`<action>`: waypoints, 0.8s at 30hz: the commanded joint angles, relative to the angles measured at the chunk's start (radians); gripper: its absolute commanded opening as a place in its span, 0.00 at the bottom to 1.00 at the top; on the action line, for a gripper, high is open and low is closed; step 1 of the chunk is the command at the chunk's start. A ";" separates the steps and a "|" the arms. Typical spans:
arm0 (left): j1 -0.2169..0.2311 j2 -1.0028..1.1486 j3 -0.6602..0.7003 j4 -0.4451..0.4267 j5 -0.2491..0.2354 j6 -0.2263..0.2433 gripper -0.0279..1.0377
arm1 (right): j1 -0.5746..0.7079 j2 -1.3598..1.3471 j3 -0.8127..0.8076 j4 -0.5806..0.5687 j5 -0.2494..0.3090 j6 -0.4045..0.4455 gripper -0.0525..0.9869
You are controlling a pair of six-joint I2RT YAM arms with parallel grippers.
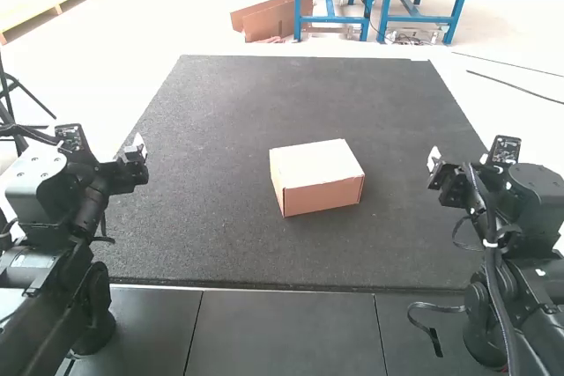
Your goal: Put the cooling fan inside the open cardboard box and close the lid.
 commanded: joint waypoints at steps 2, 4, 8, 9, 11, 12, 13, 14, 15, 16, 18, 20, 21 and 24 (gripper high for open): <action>0.006 -0.019 -0.007 0.000 -0.006 0.036 0.94 | -0.008 -0.013 -0.005 -0.010 0.005 0.017 0.92; 0.005 -0.019 -0.007 -0.003 -0.006 0.038 0.94 | -0.011 -0.013 -0.005 -0.011 0.005 0.017 0.92; 0.005 -0.019 -0.007 -0.006 -0.006 0.038 0.94 | -0.022 -0.014 -0.005 -0.013 0.005 0.017 0.92; 0.005 -0.019 -0.009 -0.008 -0.006 0.038 0.94 | -0.026 -0.013 -0.005 -0.013 0.005 0.017 0.92; 0.000 -0.019 -0.007 -0.008 -0.003 0.053 0.94 | -0.037 -0.014 -0.003 -0.013 0.005 0.017 0.92; -0.006 -0.019 -0.007 -0.008 -0.002 0.071 0.94 | -0.043 -0.014 -0.005 -0.013 0.005 0.017 0.92; -0.014 -0.019 -0.007 -0.006 0.000 0.082 0.94 | -0.048 -0.013 -0.005 -0.011 0.005 0.017 0.92; -0.024 -0.019 -0.007 -0.008 0.004 0.093 0.94 | -0.053 -0.014 -0.005 -0.011 0.005 0.017 0.92; -0.037 -0.019 -0.007 -0.008 0.004 0.093 0.94 | -0.056 -0.013 -0.003 -0.011 0.005 0.015 0.92; -0.046 -0.019 -0.009 -0.011 0.004 0.096 0.94 | -0.059 -0.014 -0.005 -0.010 0.005 0.015 0.92; -0.060 -0.019 -0.007 -0.012 0.004 0.101 0.94 | -0.062 -0.013 -0.005 -0.010 0.005 0.015 0.93; -0.063 -0.019 -0.009 -0.012 0.004 0.105 0.94 | -0.069 -0.013 -0.005 -0.010 0.005 0.015 0.93; -0.063 -0.019 -0.007 -0.012 0.004 0.105 0.94 | -0.074 -0.014 -0.005 -0.010 0.005 0.015 0.93; -0.064 -0.019 -0.009 -0.016 0.004 0.105 0.94 | -0.086 -0.014 -0.005 -0.010 0.005 0.013 0.93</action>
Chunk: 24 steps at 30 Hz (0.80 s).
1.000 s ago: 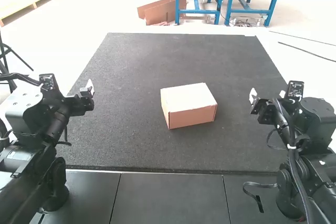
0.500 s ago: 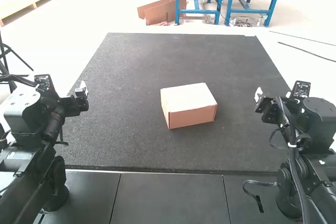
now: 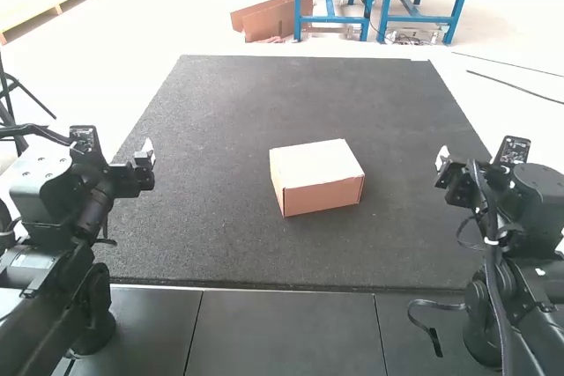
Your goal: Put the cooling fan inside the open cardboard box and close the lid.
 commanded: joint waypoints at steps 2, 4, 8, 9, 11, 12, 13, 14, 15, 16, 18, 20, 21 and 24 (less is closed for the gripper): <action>-0.009 -0.019 -0.007 0.004 0.004 0.019 0.94 | -0.023 -0.014 -0.005 -0.008 0.006 0.007 0.93; -0.003 -0.019 -0.007 0.007 0.004 0.042 0.94 | -0.030 -0.014 -0.005 -0.009 0.006 0.007 0.93; 0.018 -0.019 -0.007 0.007 0.076 0.075 0.94 | -0.034 -0.014 -0.005 -0.011 0.006 0.005 0.92; 0.025 -0.019 -0.007 0.005 0.080 0.085 0.94 | -0.034 -0.013 -0.005 -0.011 0.006 0.005 0.92; 0.035 -0.020 -0.007 0.002 0.134 0.092 0.94 | -0.034 -0.014 -0.005 -0.011 0.006 0.005 0.92; 0.040 -0.019 -0.007 0.001 0.140 0.095 0.94 | -0.034 -0.014 -0.005 -0.011 0.006 0.004 0.92; 0.041 -0.019 -0.007 0.002 0.157 0.108 0.94 | -0.034 -0.013 -0.005 -0.011 0.006 0.004 0.92; 0.041 -0.020 -0.007 0.001 0.166 0.114 0.94 | -0.034 -0.014 -0.005 -0.011 0.006 0.004 0.93; 0.043 -0.019 -0.007 0.001 0.172 0.117 0.94 | -0.034 -0.013 -0.005 -0.009 0.006 0.004 0.93; 0.043 -0.019 -0.007 0.001 0.174 0.118 0.94 | -0.036 -0.013 -0.005 -0.009 0.006 0.004 0.93; 0.044 -0.020 -0.007 0.002 0.174 0.118 0.94 | -0.036 -0.013 -0.005 -0.008 0.004 0.005 0.93; 0.048 -0.019 -0.007 0.005 0.174 0.118 0.94 | -0.036 -0.013 -0.003 0.001 0.003 0.005 0.93; 0.049 -0.020 -0.007 0.007 0.174 0.118 0.94 | -0.036 -0.013 -0.003 0.003 0.003 0.007 0.93; 0.058 -0.019 -0.007 0.010 0.174 0.118 0.94 | -0.036 -0.011 -0.003 0.004 0.003 0.007 0.93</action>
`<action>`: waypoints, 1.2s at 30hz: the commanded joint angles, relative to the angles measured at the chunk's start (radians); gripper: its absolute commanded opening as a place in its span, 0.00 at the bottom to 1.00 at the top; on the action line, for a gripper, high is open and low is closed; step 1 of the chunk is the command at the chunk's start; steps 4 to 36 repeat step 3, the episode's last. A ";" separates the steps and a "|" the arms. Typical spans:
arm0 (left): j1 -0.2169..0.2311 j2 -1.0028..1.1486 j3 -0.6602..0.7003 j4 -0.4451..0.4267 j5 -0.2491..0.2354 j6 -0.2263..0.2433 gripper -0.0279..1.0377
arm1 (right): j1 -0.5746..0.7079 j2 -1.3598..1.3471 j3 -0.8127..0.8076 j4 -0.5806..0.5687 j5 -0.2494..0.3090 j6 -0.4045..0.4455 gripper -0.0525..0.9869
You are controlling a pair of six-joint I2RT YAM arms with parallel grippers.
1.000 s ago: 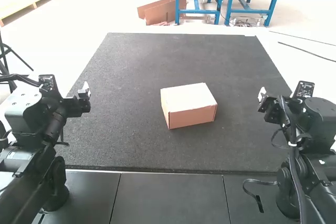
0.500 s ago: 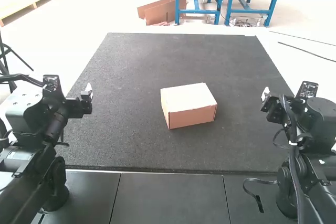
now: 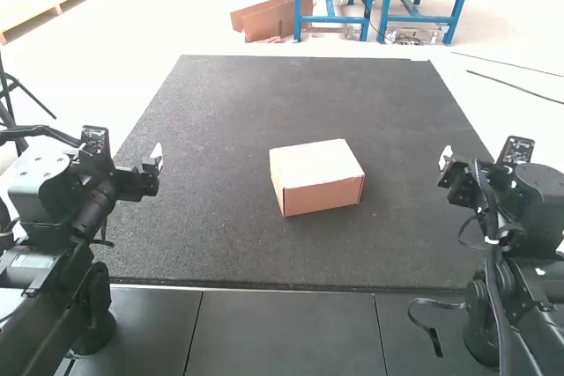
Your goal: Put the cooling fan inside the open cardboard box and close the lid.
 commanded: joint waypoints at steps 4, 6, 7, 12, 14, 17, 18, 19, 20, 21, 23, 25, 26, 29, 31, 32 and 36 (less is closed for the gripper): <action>0.020 -0.019 -0.007 0.012 0.017 0.009 0.94 | -0.013 -0.011 -0.005 0.002 0.003 0.007 0.93; 0.020 -0.019 -0.007 0.012 0.017 0.009 0.94 | -0.013 -0.011 -0.005 0.002 0.003 0.007 0.93; 0.020 -0.019 -0.007 0.012 0.017 0.009 0.94 | -0.013 -0.011 -0.005 0.002 0.003 0.007 0.93; 0.020 -0.019 -0.007 0.012 0.017 0.009 0.94 | -0.013 -0.011 -0.005 0.002 0.003 0.007 0.93; 0.020 -0.019 -0.007 0.012 0.017 0.009 0.94 | -0.013 -0.011 -0.005 0.002 0.003 0.007 0.93; 0.020 -0.019 -0.007 0.012 0.017 0.009 0.94 | -0.013 -0.011 -0.005 0.002 0.003 0.007 0.93; 0.020 -0.019 -0.007 0.012 0.017 0.009 0.94 | -0.013 -0.011 -0.005 0.002 0.003 0.007 0.93; 0.020 -0.019 -0.007 0.012 0.017 0.009 0.94 | -0.013 -0.011 -0.005 0.002 0.003 0.007 0.93; 0.020 -0.019 -0.007 0.012 0.017 0.009 0.94 | -0.013 -0.011 -0.005 0.002 0.003 0.007 0.93; 0.020 -0.019 -0.007 0.012 0.017 0.009 0.94 | -0.013 -0.011 -0.005 0.002 0.003 0.007 0.93; 0.020 -0.019 -0.007 0.012 0.017 0.009 0.94 | -0.013 -0.011 -0.005 0.002 0.003 0.007 0.93; 0.020 -0.019 -0.007 0.012 0.017 0.009 0.94 | -0.013 -0.011 -0.005 0.002 0.003 0.007 0.93; 0.020 -0.019 -0.007 0.012 0.017 0.009 0.94 | -0.013 -0.011 -0.005 0.002 0.003 0.007 0.93; 0.020 -0.019 -0.007 0.012 0.017 0.009 0.94 | -0.013 -0.011 -0.005 0.002 0.003 0.007 0.93; 0.020 -0.019 -0.007 0.012 0.017 0.009 0.94 | -0.013 -0.011 -0.005 0.002 0.003 0.007 0.93; 0.020 -0.019 -0.007 0.012 0.017 0.009 0.94 | -0.013 -0.011 -0.005 0.002 0.003 0.007 0.93; 0.020 -0.019 -0.007 0.012 0.017 0.009 0.94 | -0.013 -0.011 -0.005 0.002 0.003 0.007 0.93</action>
